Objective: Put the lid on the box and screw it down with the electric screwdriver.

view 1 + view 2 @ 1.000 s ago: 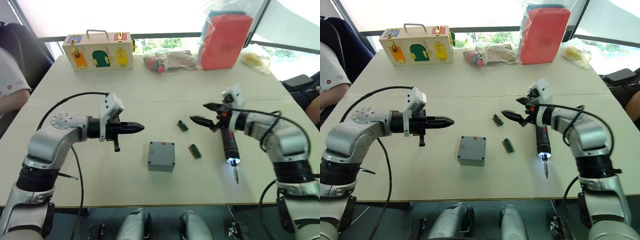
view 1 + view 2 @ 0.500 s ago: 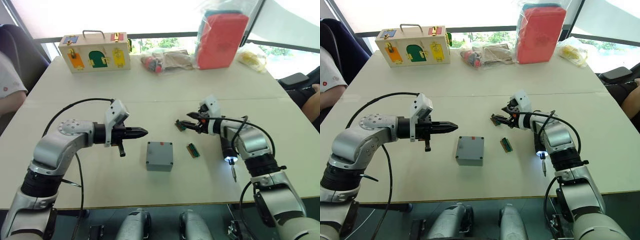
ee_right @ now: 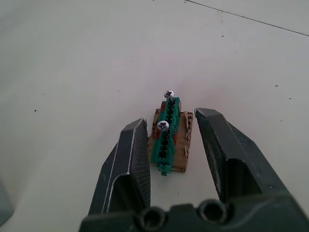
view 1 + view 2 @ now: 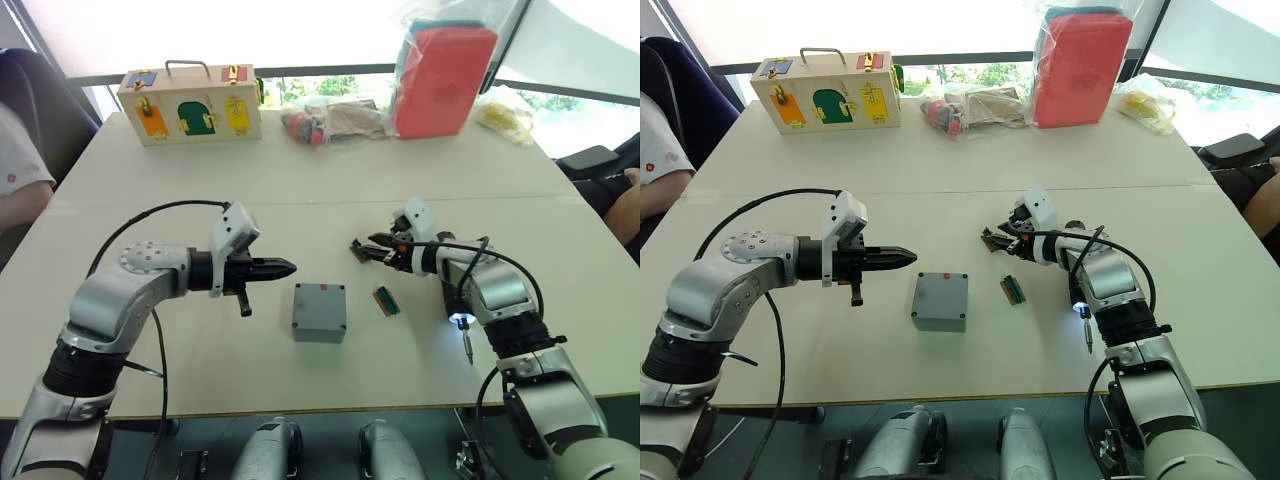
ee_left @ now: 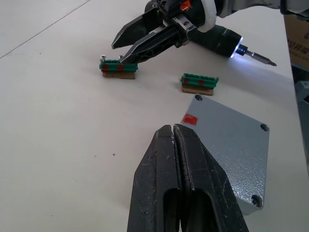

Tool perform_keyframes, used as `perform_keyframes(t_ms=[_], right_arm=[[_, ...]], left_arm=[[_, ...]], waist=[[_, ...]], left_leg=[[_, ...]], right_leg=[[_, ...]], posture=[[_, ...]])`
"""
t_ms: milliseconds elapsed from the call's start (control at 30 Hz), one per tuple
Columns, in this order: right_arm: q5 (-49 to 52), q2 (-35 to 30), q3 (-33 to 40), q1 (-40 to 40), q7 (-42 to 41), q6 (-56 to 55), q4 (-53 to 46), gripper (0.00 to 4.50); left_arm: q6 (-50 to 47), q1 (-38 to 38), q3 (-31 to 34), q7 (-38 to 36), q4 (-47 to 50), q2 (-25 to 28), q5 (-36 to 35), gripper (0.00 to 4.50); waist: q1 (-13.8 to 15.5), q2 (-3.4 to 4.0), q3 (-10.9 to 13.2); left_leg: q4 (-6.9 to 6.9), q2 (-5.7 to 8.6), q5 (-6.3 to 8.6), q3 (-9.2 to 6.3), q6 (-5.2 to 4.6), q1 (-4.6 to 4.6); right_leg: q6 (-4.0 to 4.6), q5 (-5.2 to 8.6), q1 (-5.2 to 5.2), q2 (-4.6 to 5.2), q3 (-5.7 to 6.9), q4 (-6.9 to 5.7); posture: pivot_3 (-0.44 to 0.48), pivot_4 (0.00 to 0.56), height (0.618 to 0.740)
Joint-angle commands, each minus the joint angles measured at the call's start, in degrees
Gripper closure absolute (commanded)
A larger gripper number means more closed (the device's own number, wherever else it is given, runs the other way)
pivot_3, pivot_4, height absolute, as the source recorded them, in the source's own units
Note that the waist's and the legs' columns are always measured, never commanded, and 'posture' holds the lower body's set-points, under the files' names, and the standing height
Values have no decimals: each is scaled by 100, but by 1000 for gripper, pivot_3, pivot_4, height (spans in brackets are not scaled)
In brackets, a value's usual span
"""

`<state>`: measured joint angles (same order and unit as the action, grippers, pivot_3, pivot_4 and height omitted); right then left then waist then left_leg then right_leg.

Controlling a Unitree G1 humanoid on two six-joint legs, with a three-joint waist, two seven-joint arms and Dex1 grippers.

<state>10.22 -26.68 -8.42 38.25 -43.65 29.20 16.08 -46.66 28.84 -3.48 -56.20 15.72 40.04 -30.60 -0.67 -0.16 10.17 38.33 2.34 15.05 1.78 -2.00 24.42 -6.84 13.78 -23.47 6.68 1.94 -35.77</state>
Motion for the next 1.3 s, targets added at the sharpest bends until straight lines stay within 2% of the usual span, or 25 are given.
perform_keyframes(t_ms=[33, 167, 200, 467, 933, 1033, 1167, 1300], right_arm=[[-41, 68, 27, 42, -26, -141, -83, 3069], [-92, 90, 39, 45, -40, -163, -45, 4389], [-98, 93, 46, 44, -38, -170, -37, 4466], [-104, 33, 70, -44, -94, -162, -189, 4466], [208, -119, 557, 38, -138, -45, -797, 4466], [485, -243, 726, -110, -266, 240, -1437, 4466], [1148, -510, 822, -742, -553, 914, -2968, 4466], [1500, -629, 813, -1268, -418, 1377, -3948, 4466]], left_arm=[[163, -2, 3, -14, 53, 19, 19, 4500], [230, 6, -17, -24, -1, 22, 43, 4500], [249, 4, -20, -26, -15, 24, 51, 4500], [328, 6, -32, -38, -90, 26, 84, 4500], [378, 2, -50, -110, -169, -34, 115, 4500], [294, -16, 1, -204, -95, 34, 18, 4500], [50, -158, 140, -544, 177, 340, -301, 4500], [-68, -273, 175, -768, 332, 611, -522, 4500]], waist=[[-1, 0, 0], [2, 0, 0], [3, 0, 0], [1, 0, 0], [2, 0, 0], [8, 1, 0], [4, 0, 0], [7, 0, 0]], left_leg=[[0, 0, 0, 0, 0, 0], [0, 0, 0, 0, 0, 0], [0, 0, 0, 0, 0, 0], [0, 0, 0, 0, 0, 0], [0, 0, 0, 0, 0, 0], [0, 0, 0, 0, 0, 0], [-1, 0, 1, -1, -1, 0], [-1, -2, 3, -4, -4, -2]], right_leg=[[0, 0, 0, 0, 0, 0], [0, 0, 0, 0, 0, 0], [0, 0, 0, 0, 0, 0], [0, 0, 0, 0, 0, -1], [0, 0, 0, 0, 0, -2], [0, 0, -1, 0, 0, -2], [-2, 2, 0, 0, -1, -1], [-2, 3, 1, 2, -3, -1]], posture=[[0, 150, 740], [0, 150, 740], [0, 150, 740], [0, 150, 740], [0, 150, 740], [0, 150, 740], [0, 150, 740], [0, 150, 740]])
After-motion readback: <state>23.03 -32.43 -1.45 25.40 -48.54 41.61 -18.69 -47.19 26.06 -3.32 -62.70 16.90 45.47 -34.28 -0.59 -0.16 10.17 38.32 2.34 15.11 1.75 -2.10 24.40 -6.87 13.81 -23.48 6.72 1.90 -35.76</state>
